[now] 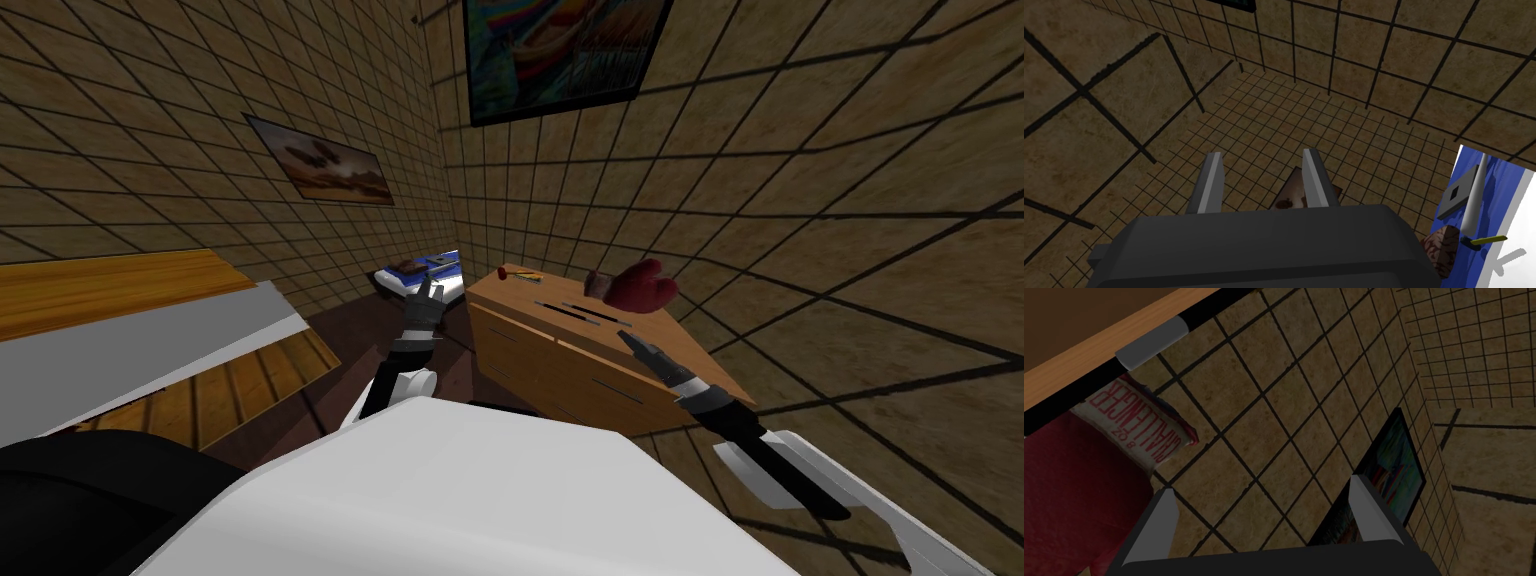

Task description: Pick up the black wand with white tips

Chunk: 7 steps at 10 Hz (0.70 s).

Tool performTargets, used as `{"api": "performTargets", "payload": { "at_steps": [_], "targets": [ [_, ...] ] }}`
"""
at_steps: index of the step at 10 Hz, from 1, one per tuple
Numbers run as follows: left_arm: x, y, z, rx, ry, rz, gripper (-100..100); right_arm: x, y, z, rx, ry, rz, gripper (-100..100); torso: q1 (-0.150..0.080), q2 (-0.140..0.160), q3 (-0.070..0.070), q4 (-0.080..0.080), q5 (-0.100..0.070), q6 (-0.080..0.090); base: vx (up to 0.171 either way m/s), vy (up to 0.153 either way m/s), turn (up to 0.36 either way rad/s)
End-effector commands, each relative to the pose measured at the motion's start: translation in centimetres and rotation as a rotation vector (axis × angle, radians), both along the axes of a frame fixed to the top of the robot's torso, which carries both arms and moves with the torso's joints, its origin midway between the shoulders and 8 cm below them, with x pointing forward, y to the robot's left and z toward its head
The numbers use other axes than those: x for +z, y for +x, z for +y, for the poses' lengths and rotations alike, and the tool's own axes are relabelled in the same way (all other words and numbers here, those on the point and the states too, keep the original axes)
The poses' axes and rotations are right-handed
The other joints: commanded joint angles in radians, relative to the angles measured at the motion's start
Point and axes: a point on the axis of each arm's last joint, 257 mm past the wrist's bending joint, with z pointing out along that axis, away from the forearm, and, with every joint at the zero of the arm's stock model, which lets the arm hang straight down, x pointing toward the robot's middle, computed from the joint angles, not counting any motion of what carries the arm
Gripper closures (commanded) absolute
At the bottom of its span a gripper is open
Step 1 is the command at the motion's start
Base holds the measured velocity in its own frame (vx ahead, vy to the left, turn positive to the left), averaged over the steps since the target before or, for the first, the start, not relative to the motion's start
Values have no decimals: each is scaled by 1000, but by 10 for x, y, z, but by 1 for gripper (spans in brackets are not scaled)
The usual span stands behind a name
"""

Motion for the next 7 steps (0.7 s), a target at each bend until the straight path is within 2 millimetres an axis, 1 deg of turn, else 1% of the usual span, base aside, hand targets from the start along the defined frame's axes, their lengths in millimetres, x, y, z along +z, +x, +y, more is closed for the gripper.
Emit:
{"api": "performTargets", "payload": {
  "at_steps": [1, 2, 4, 5, 6, 7],
  "targets": [
    [0, 0, 0, 0, 0, 0, 0, 1, 1, -1, 12, -26, 10, -100, 0, 0, 0, 0, 0, 0, 9, 25, -6],
    [0, 0, 0, 0, 0, 0, 0, -10, -1, -16, 5, -78, 47, -100, -2, 0, 0, 0, 0, 0, 11, 50, 66],
    [0, 0, 0, 0, 0, 0, 0, -8, 1, -14, 26, -108, 54, -100, 0, 0, 0, 0, 0, 0, 10, 41, 8],
    [0, 0, 0, 0, 0, 0, 0, -18, -1, -30, 21, -162, 91, -100, -1, 1, 0, 0, 0, 0, 9, 61, 62],
    [0, 0, 0, 0, 0, 0, 0, -16, 1, -28, 38, -186, 96, -100, 0, 1, 0, 0, 0, 0, 17, 60, 33],
    [0, 0, 0, 0, 0, 0, 0, -27, -3, -44, 30, -233, 133, -100, 0, 0, 0, 0, 0, 0, 33, 75, 79]
  ]
}}
